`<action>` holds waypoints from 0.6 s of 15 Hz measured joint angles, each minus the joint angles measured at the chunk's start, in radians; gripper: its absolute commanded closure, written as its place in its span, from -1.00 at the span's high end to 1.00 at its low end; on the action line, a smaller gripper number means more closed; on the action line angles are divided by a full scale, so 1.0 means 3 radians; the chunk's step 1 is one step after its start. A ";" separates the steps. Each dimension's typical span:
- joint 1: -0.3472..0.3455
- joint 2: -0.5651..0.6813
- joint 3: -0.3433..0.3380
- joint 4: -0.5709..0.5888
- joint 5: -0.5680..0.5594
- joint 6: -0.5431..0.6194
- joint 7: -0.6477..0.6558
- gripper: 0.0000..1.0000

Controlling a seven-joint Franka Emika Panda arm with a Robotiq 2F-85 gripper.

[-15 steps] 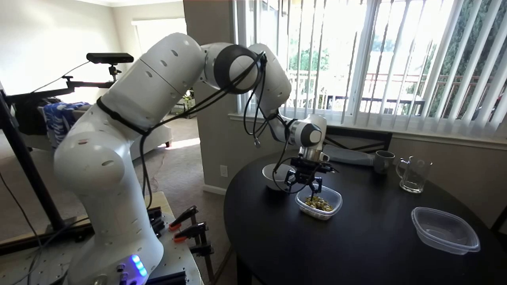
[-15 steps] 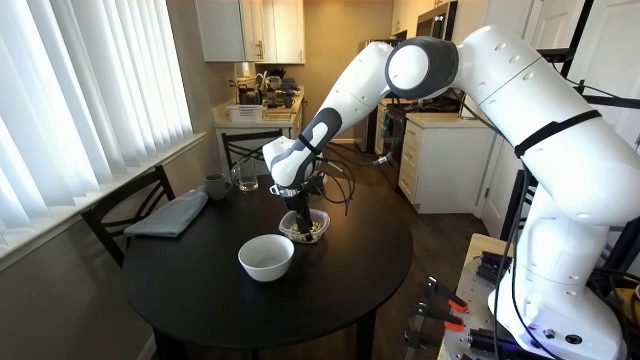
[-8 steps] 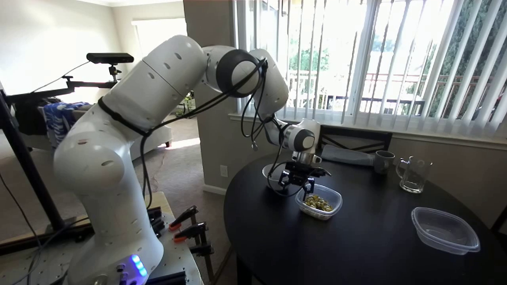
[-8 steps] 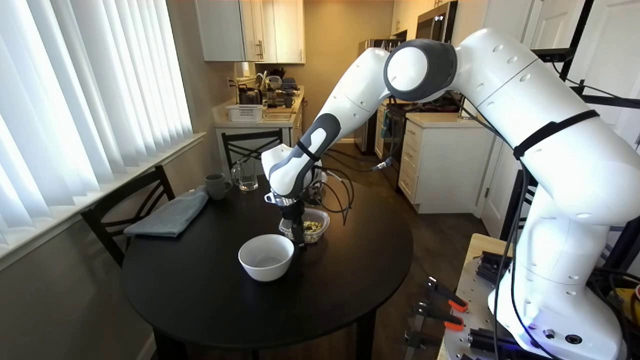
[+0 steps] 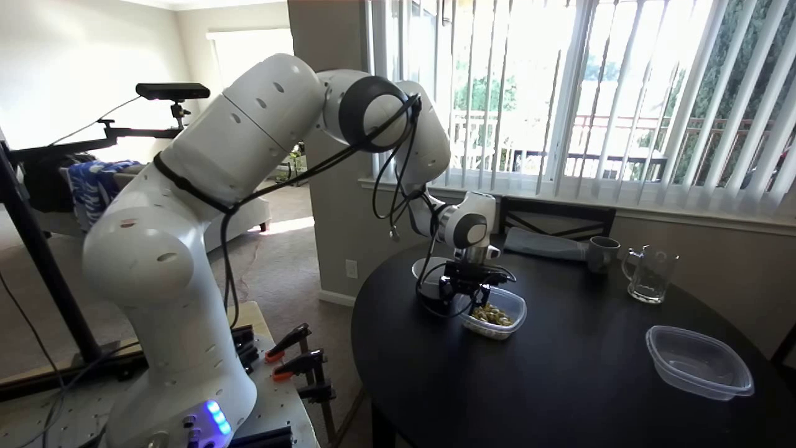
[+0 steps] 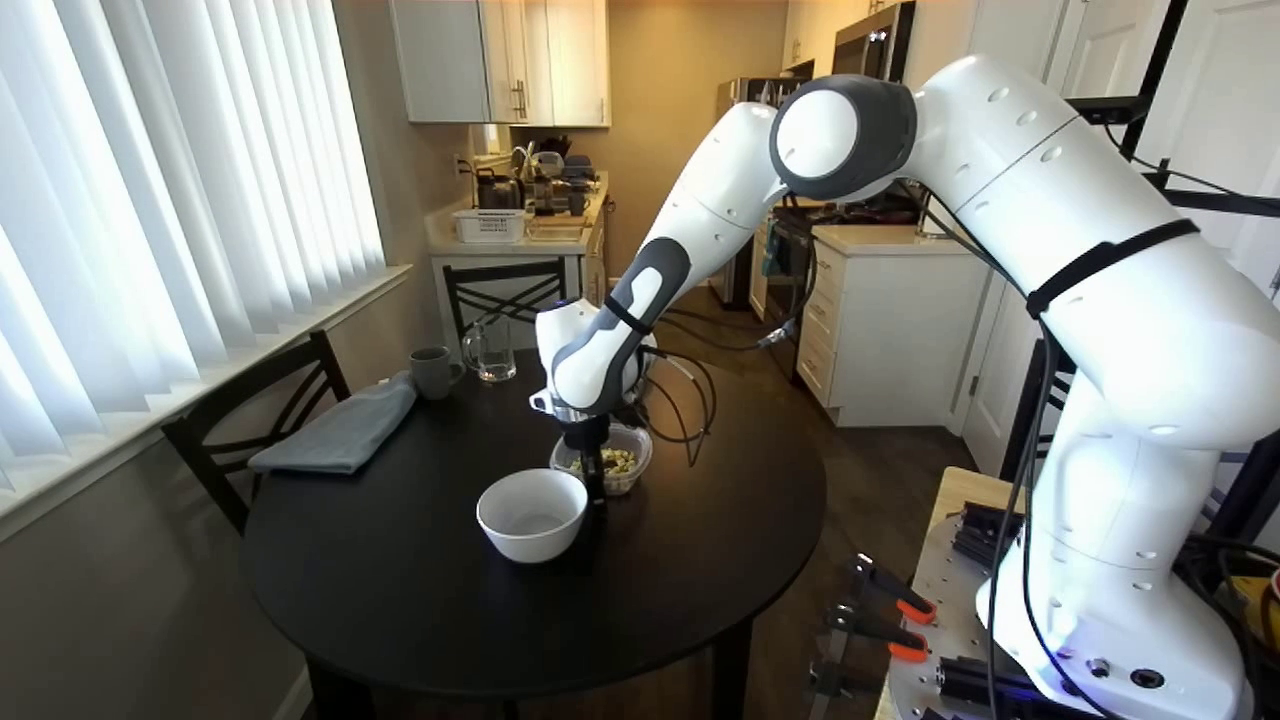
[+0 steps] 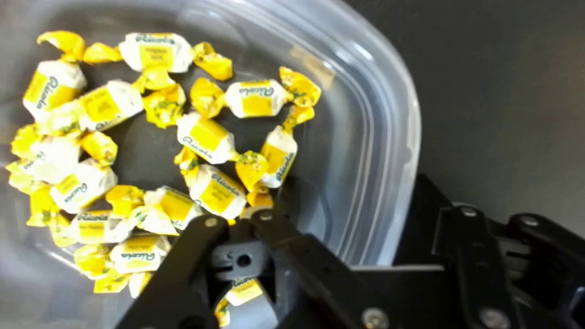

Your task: Pour the contents in the transparent bowl into the white bowl

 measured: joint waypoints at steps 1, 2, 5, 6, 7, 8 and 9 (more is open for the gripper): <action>-0.0009 -0.0011 0.0003 -0.0029 0.0000 0.0055 0.0000 0.72; -0.0016 -0.0021 0.0005 -0.0058 0.0000 0.0102 0.0000 0.82; -0.0041 -0.0053 0.0017 -0.0143 0.0000 0.0234 0.0000 1.00; -0.0059 -0.0063 0.0029 -0.0172 0.0000 0.0281 0.0000 1.00; -0.0079 -0.0073 0.0040 -0.0203 0.0000 0.0331 0.0000 1.00; -0.0106 -0.0083 0.0057 -0.0233 0.0000 0.0378 0.0000 1.00; -0.0138 -0.0094 0.0078 -0.0264 0.0001 0.0429 0.0000 1.00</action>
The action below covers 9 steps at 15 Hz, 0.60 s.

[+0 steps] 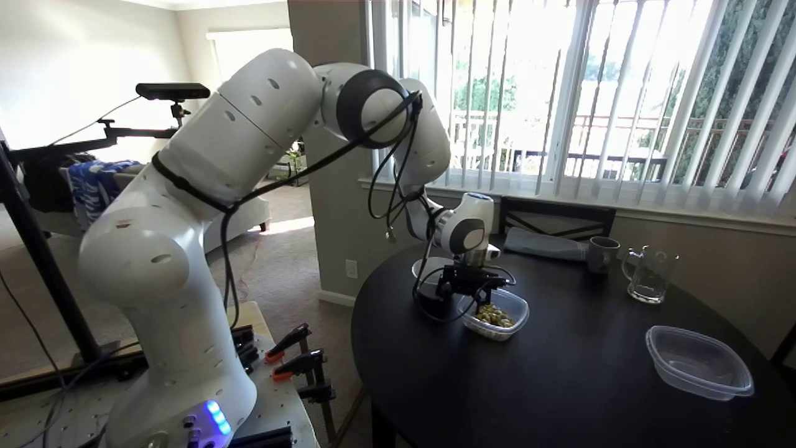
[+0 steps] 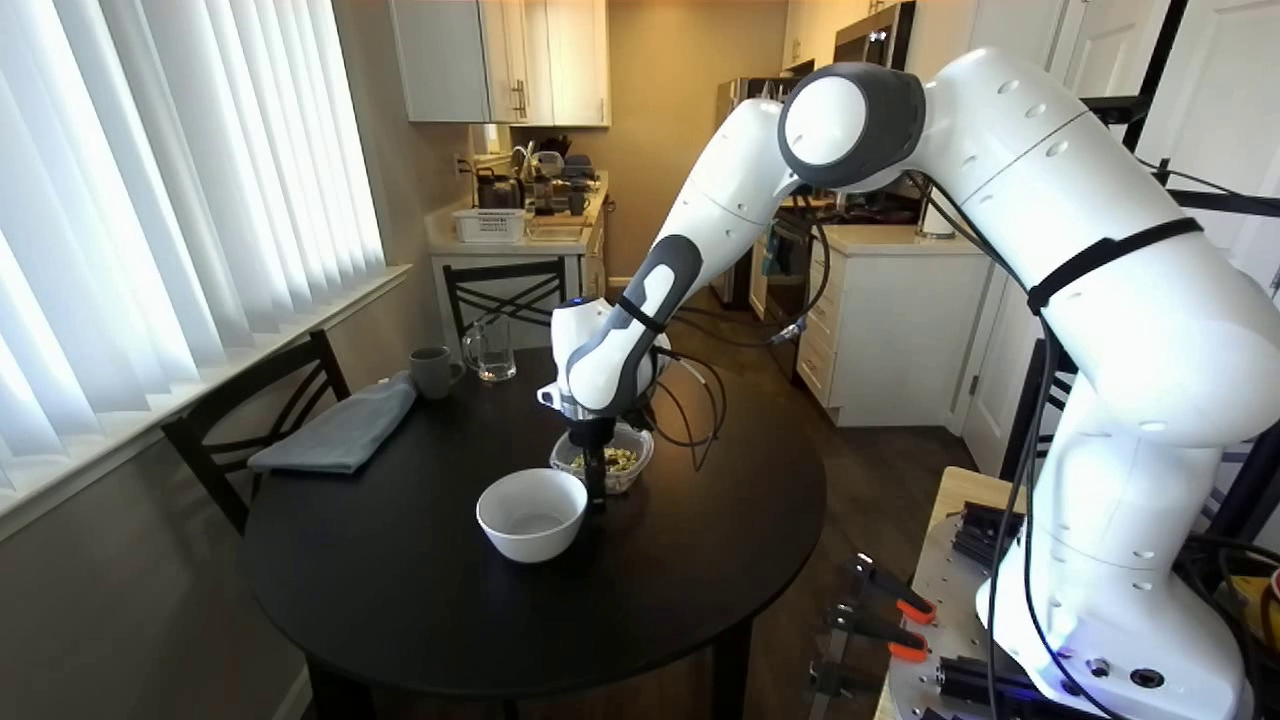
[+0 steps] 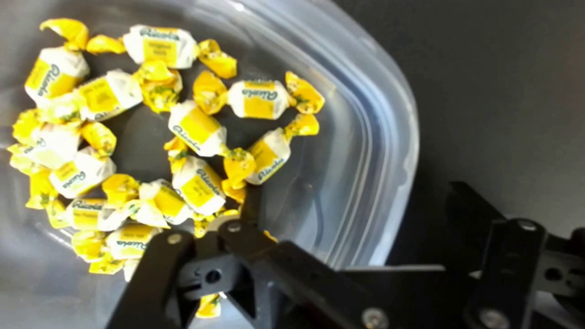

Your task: Pour the contents in the transparent bowl into the white bowl

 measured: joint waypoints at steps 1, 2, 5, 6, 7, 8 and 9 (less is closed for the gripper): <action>-0.0035 -0.0012 0.0024 -0.0029 0.0002 0.0046 0.0000 0.69; -0.0070 -0.0024 0.0048 -0.0058 0.0002 0.0090 -0.0001 0.47; -0.0185 -0.0079 0.0126 -0.0162 0.0006 0.0218 -0.0057 0.05; -0.0222 -0.0100 0.0153 -0.0204 0.0009 0.0269 -0.0080 -0.06; -0.0258 -0.0124 0.0179 -0.0251 0.0012 0.0324 -0.0104 -0.19; -0.0293 -0.0152 0.0205 -0.0305 0.0016 0.0387 -0.0129 -0.33; -0.0329 -0.0181 0.0233 -0.0364 0.0021 0.0455 -0.0156 -0.45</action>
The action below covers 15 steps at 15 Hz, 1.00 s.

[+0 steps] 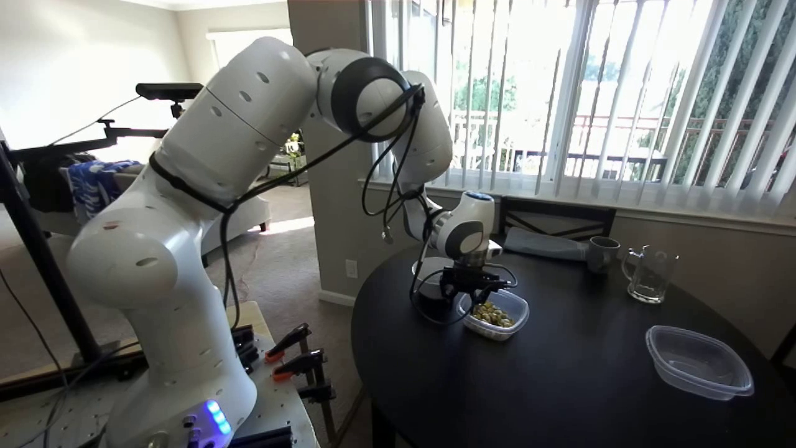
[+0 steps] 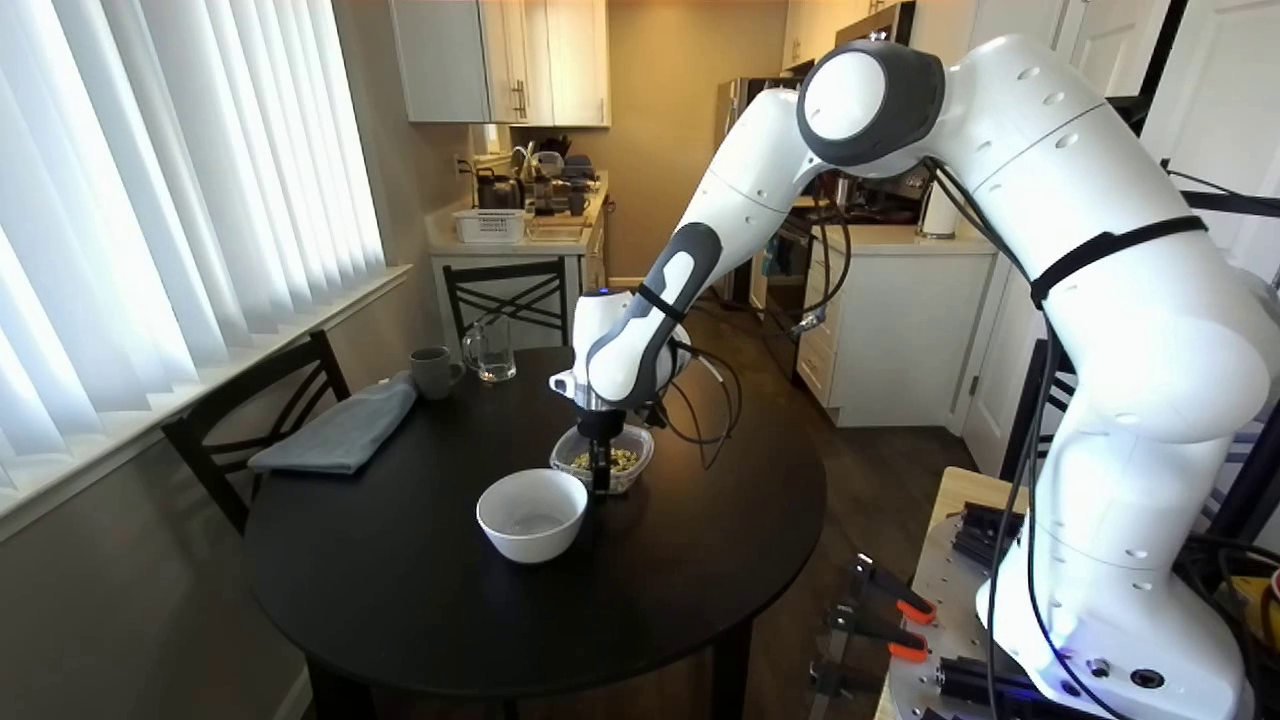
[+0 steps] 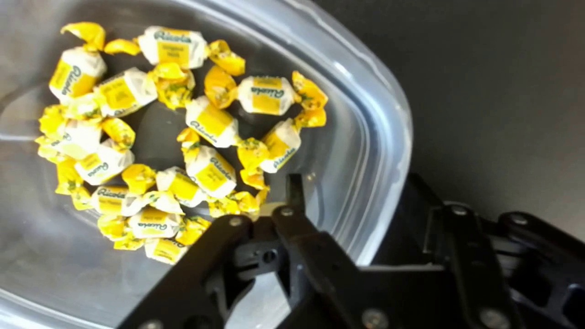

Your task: Pour the contents in the transparent bowl into the white bowl

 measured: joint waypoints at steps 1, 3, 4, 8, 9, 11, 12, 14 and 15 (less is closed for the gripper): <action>-0.0038 -0.0030 0.0031 -0.0060 0.0010 0.0069 -0.0032 -0.57; -0.0118 -0.0095 0.0093 -0.0178 0.0034 0.0195 -0.0092 -0.82; -0.0159 -0.0128 0.0125 -0.0238 0.0044 0.0255 -0.0116 -0.94; -0.0312 -0.0243 0.0245 -0.0425 0.0076 0.0457 -0.0212 -1.00; -0.0352 -0.0270 0.0280 -0.0452 0.0101 0.0466 -0.0242 -0.97; -0.0421 -0.0300 0.0335 -0.0477 0.0149 0.0466 -0.0282 -0.97; -0.0441 -0.0308 0.0346 -0.0478 0.0186 0.0469 -0.0285 -0.97; -0.0481 -0.0322 0.0357 -0.0478 0.0270 0.0477 -0.0285 -0.97; -0.0500 -0.0330 0.0363 -0.0478 0.0301 0.0477 -0.0285 -0.97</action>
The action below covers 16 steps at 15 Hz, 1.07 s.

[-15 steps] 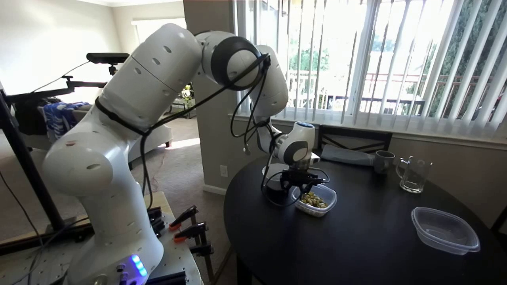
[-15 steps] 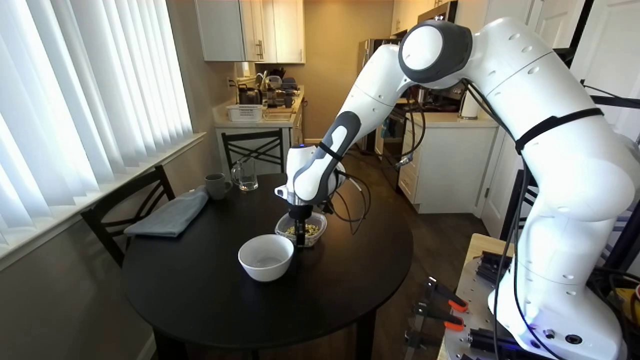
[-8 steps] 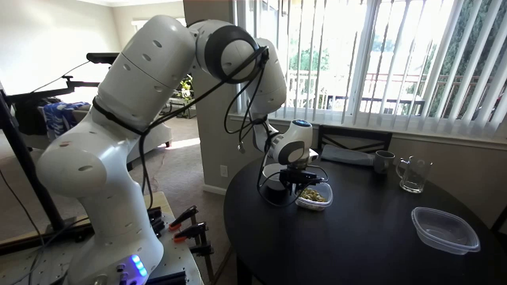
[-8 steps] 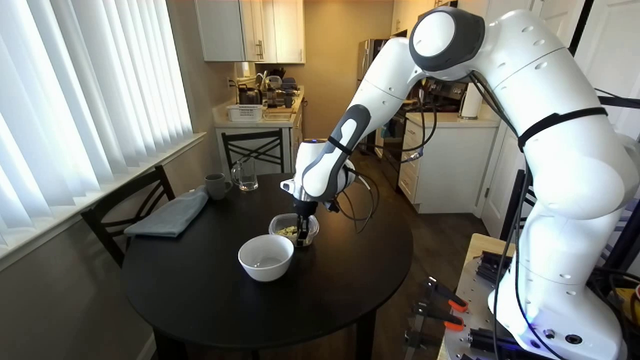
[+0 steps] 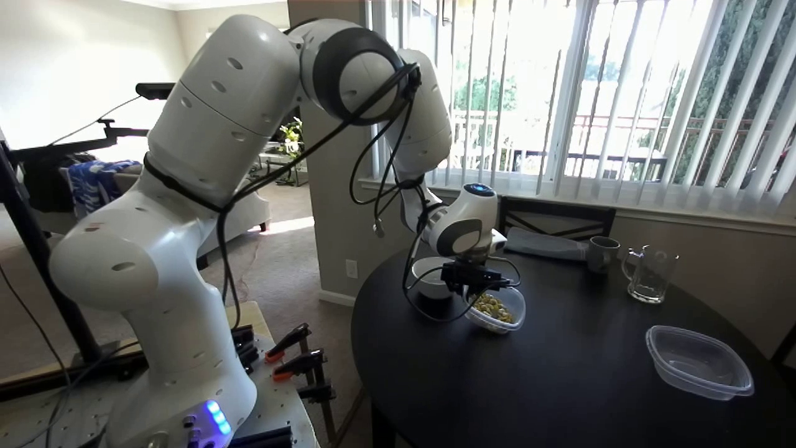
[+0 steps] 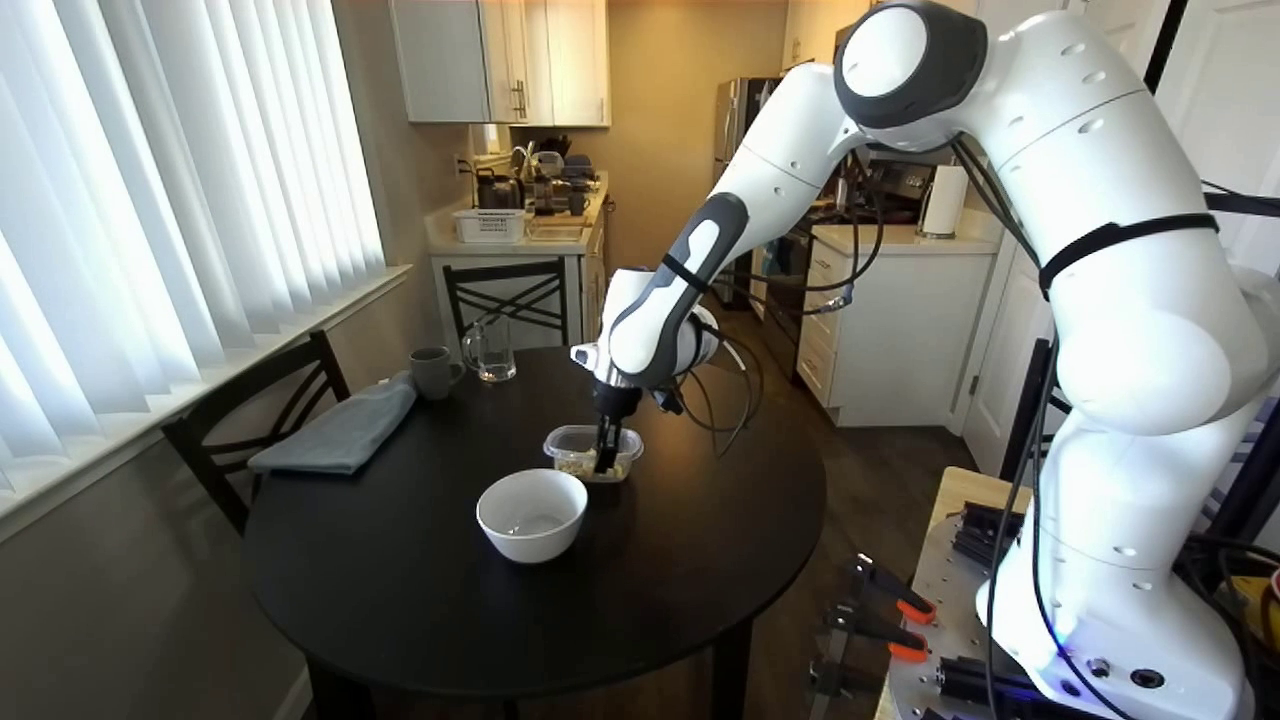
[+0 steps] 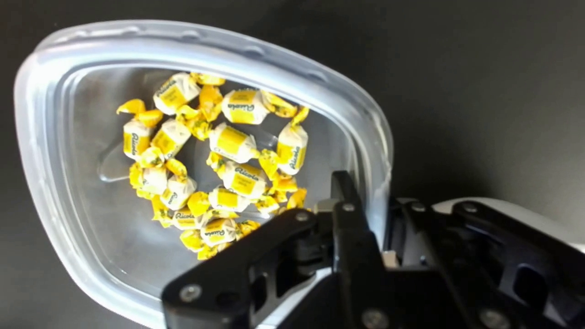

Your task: Pour the contents in the transparent bowl into the white bowl

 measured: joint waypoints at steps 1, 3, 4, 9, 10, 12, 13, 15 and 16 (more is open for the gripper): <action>-0.0011 -0.0013 0.0002 0.0000 0.0025 0.0002 0.0000 -0.97; -0.0007 -0.0066 0.0008 -0.0004 0.0083 0.0003 0.0000 -0.97; -0.0008 -0.0105 0.0036 -0.0017 0.0142 -0.0001 0.0002 -0.97; 0.0002 -0.0360 0.0341 -0.0153 0.0653 -0.0087 0.0029 -0.97; 0.0017 -0.0409 0.0385 -0.0172 0.0744 -0.0122 0.0053 -0.97; 0.0093 -0.0516 0.0409 -0.0198 0.0873 -0.0165 0.0126 -0.97; 0.0141 -0.0567 0.0408 -0.0211 0.0906 -0.0179 0.0164 -0.97; 0.0239 -0.0669 0.0404 -0.0224 0.0928 -0.0265 0.0224 -0.97; 0.0287 -0.0718 0.0405 -0.0223 0.0930 -0.0357 0.0231 -0.97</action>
